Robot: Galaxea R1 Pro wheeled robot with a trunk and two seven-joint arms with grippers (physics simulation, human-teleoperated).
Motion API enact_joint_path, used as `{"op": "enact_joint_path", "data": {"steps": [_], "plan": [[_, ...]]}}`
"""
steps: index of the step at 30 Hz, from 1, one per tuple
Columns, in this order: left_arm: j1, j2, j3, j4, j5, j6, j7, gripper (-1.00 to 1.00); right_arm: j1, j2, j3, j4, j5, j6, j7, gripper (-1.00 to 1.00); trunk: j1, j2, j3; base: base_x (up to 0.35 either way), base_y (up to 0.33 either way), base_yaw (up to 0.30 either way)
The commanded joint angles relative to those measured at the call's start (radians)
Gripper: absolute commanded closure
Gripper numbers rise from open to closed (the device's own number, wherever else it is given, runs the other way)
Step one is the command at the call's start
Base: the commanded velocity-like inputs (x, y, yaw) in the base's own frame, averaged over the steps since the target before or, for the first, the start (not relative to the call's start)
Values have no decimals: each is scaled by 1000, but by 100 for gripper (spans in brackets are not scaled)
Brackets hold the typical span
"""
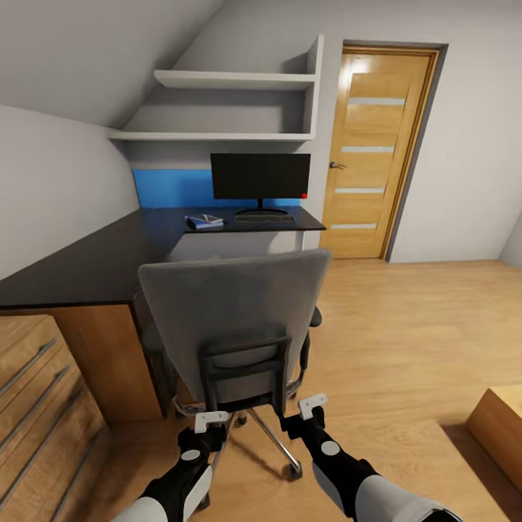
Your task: In the bedroom, organize the workspace by keeping the computer under the desk, ensuring the monitor is on the desk, placing the keyboard on the desk next to the monitor, placing the mouse on the desk next to the keyboard, moving the folder from the swivel chair onto the desk next to the mouse, stacking the notebook on top of the folder with the pen on top of the notebook, and positioning the swivel chair next to the desk.
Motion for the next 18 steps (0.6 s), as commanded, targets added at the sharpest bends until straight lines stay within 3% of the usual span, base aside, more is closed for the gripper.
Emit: {"op": "enact_joint_path", "data": {"steps": [1,18], "plan": [[-1,0,-8,1,5,-3,8,-100,-1,0,9,1,-10,-4,-4,-100,0,0,-1,322,-94,0],[-1,0,-8,1,5,-3,10,-100,-1,0,9,0,-9,-5,-4,-100,0,0,-1,322,-40,0]]}}
